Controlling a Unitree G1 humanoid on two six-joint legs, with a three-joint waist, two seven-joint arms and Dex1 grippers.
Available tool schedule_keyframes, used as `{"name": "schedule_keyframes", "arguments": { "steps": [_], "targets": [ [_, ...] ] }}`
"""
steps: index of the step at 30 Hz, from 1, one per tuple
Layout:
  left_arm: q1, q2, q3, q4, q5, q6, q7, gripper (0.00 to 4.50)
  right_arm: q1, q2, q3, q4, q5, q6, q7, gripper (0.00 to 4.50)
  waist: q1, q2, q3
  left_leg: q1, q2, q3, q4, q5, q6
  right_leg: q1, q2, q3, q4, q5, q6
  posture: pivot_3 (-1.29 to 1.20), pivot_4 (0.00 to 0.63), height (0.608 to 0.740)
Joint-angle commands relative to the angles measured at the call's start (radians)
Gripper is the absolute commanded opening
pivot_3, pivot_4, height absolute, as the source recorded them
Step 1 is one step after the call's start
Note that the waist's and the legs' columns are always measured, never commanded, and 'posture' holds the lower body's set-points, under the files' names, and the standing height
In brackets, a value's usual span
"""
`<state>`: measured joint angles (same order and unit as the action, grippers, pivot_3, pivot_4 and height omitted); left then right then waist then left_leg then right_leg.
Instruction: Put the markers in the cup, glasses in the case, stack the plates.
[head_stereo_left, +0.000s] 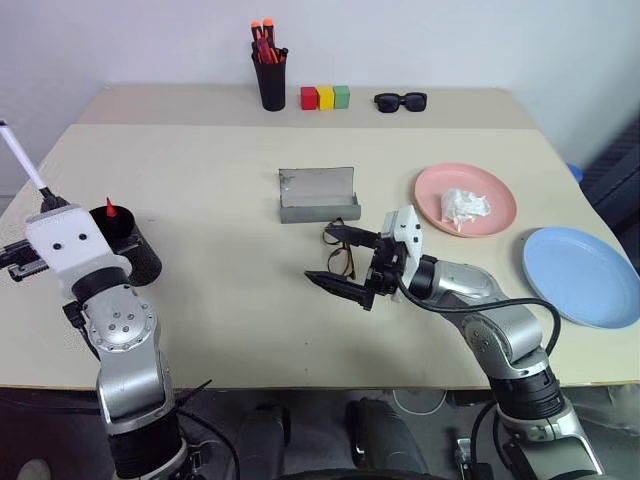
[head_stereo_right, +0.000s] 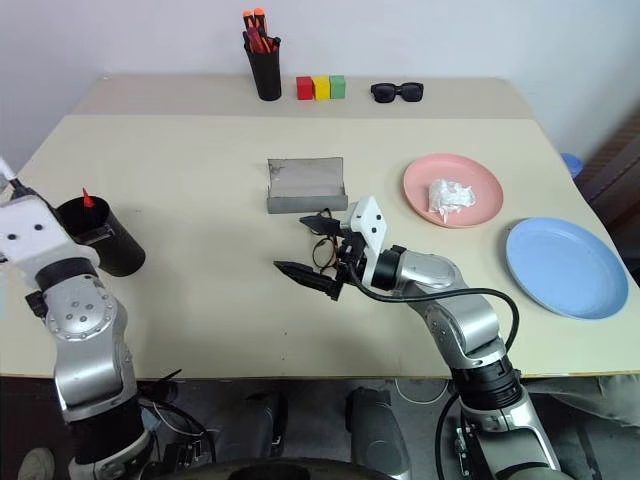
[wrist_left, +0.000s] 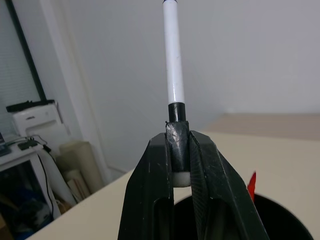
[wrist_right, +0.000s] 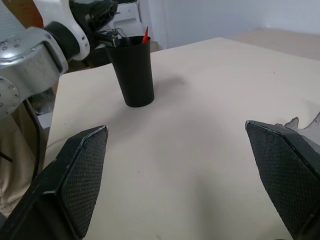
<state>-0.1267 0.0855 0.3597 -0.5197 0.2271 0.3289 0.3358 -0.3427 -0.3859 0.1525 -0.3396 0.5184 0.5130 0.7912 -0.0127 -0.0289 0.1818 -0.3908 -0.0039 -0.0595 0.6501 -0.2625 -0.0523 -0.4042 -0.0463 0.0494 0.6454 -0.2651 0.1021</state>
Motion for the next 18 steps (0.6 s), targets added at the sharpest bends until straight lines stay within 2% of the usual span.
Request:
{"name": "schedule_keyframes", "arguments": {
  "steps": [1,11,12,13,16,18],
  "targets": [
    [0.028,-0.005,0.0,-0.014,0.005,-0.042,0.003,0.05,-0.015,0.009,-0.008,-0.018,0.0,-0.024,-0.002,4.5,-0.001,0.0,0.0,0.0,0.0,0.0,0.0,0.0,0.0,0.0,0.0,0.0,0.0,0.0,0.0,0.0,0.15,0.74],
    [0.065,-0.021,-0.014,-0.011,0.01,-0.064,0.0,0.05,-0.006,0.013,-0.007,-0.026,-0.003,-0.026,-0.006,4.5,0.0,0.0,0.0,0.0,0.0,0.0,0.0,0.0,0.0,0.0,0.0,0.0,0.0,0.0,0.0,0.0,0.15,0.74],
    [0.066,-0.023,-0.014,-0.011,0.011,-0.064,0.0,0.93,-0.006,0.014,-0.007,-0.026,-0.004,-0.026,-0.006,4.5,0.0,0.0,0.0,0.0,0.0,0.0,0.0,0.0,0.0,0.0,0.0,0.0,0.0,0.0,0.0,0.0,0.15,0.74],
    [0.067,-0.023,-0.015,-0.011,0.013,-0.062,0.001,1.23,-0.007,0.014,-0.007,-0.025,-0.004,-0.026,-0.006,4.5,0.0,0.0,0.0,0.0,0.0,0.0,0.0,0.0,0.0,0.0,0.0,0.0,0.0,0.0,0.0,0.0,0.15,0.74],
    [0.067,-0.026,-0.017,-0.009,0.017,-0.06,0.004,2.65,-0.008,0.014,-0.006,-0.024,-0.004,-0.026,-0.005,4.5,-0.001,0.0,0.0,0.0,0.0,0.0,0.0,0.0,0.0,0.0,0.0,0.0,0.0,0.0,0.0,0.0,0.15,0.74],
    [0.067,-0.028,-0.018,-0.007,0.018,-0.059,0.005,2.65,-0.009,0.014,-0.006,-0.024,-0.004,-0.025,-0.005,4.5,0.0,0.0,0.0,0.0,0.0,0.0,0.0,0.0,0.0,0.0,0.0,0.0,0.0,0.0,0.0,0.0,0.15,0.74]
  ]
}}
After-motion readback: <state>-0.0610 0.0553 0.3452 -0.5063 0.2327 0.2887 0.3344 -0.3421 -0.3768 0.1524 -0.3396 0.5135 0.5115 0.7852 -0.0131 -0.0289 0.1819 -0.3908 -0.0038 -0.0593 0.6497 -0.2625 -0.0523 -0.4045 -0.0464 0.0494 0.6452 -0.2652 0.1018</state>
